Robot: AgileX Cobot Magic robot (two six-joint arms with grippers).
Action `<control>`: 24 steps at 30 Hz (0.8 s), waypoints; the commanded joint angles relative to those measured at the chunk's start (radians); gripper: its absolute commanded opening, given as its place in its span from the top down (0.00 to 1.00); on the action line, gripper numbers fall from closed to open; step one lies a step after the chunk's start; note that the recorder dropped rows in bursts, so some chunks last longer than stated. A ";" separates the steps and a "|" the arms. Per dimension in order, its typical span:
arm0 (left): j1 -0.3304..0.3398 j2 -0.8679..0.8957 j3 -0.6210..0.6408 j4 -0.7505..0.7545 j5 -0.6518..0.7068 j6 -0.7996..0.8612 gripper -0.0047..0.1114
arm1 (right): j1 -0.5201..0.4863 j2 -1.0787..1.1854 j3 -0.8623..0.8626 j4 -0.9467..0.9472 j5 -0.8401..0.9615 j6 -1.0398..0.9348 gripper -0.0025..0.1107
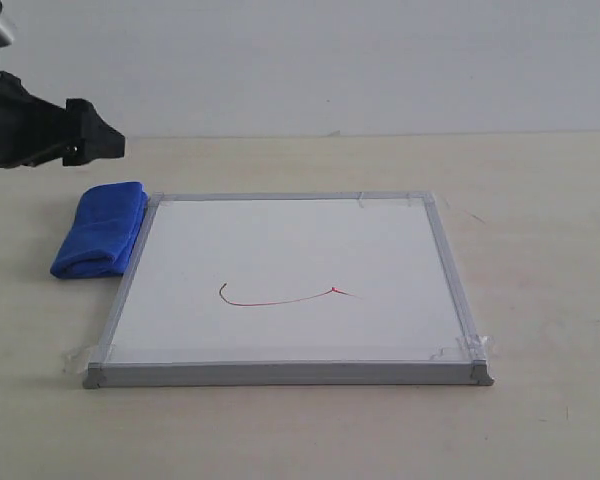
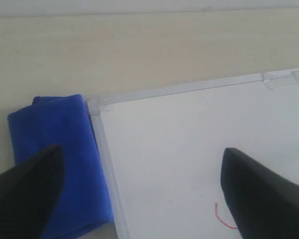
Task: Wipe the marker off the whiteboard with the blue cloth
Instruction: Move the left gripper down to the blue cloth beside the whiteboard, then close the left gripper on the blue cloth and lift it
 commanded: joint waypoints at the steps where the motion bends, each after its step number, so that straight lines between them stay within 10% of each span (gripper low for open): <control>1: -0.002 0.091 -0.009 -0.022 -0.090 -0.002 0.27 | -0.003 -0.004 -0.001 -0.002 -0.001 -0.002 0.98; 24: -0.005 0.435 -0.135 -0.022 -0.208 0.032 0.25 | -0.003 -0.004 -0.001 -0.002 -0.001 -0.002 0.98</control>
